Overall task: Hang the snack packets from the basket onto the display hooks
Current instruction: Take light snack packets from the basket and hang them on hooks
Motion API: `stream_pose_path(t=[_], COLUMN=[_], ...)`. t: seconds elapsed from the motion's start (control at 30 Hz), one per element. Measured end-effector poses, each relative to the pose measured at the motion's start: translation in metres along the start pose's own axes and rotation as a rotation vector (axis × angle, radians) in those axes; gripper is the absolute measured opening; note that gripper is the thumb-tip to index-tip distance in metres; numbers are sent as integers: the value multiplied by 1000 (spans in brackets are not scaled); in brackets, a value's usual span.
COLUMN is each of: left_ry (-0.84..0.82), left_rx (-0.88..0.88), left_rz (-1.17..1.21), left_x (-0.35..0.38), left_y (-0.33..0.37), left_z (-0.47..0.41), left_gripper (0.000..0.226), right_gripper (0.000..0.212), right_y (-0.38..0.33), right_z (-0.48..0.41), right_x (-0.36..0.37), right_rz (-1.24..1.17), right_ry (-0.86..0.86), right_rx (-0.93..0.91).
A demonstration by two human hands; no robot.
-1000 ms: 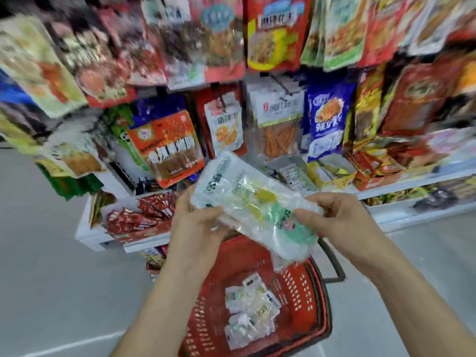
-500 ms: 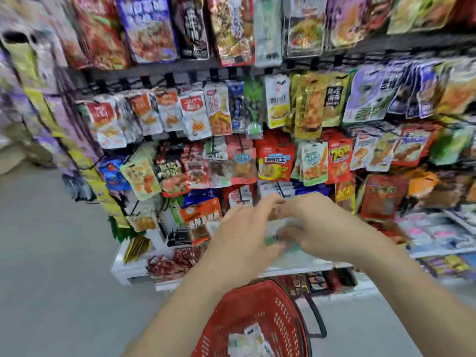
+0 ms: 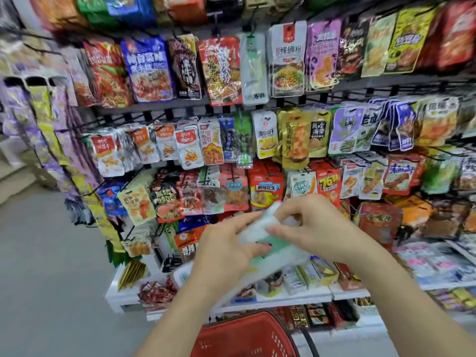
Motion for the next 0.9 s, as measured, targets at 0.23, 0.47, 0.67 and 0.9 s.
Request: stream_pose_path(t=[0.23, 0.47, 0.67, 0.9], left_ry=[157, 121, 49, 125], left_rx=[-147, -117, -68, 14], left_rz=[470, 656, 597, 404], left_x=[-38, -46, -51, -66], left_y=[-32, -32, -27, -10], left_z=[-28, -62, -92, -139], left_gripper=[18, 24, 17, 18], right_gripper=[7, 7, 9, 18], right_y=[10, 18, 12, 15], right_z=[-14, -52, -69, -94], right_x=[-7, 3, -4, -22], right_rz=[-483, -472, -281, -286], right_ry=[259, 492, 647, 704], right_rx=[62, 73, -30, -149])
Point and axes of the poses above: each hand's wrist, its own z-axis away from the middle knuckle, its own x-axis out of the palm, y = z × x, the point moved 8 cm from there along -z, towards the middle knuckle, and after that the axes turned 10 degrees about -z, right-handed, at the moved point
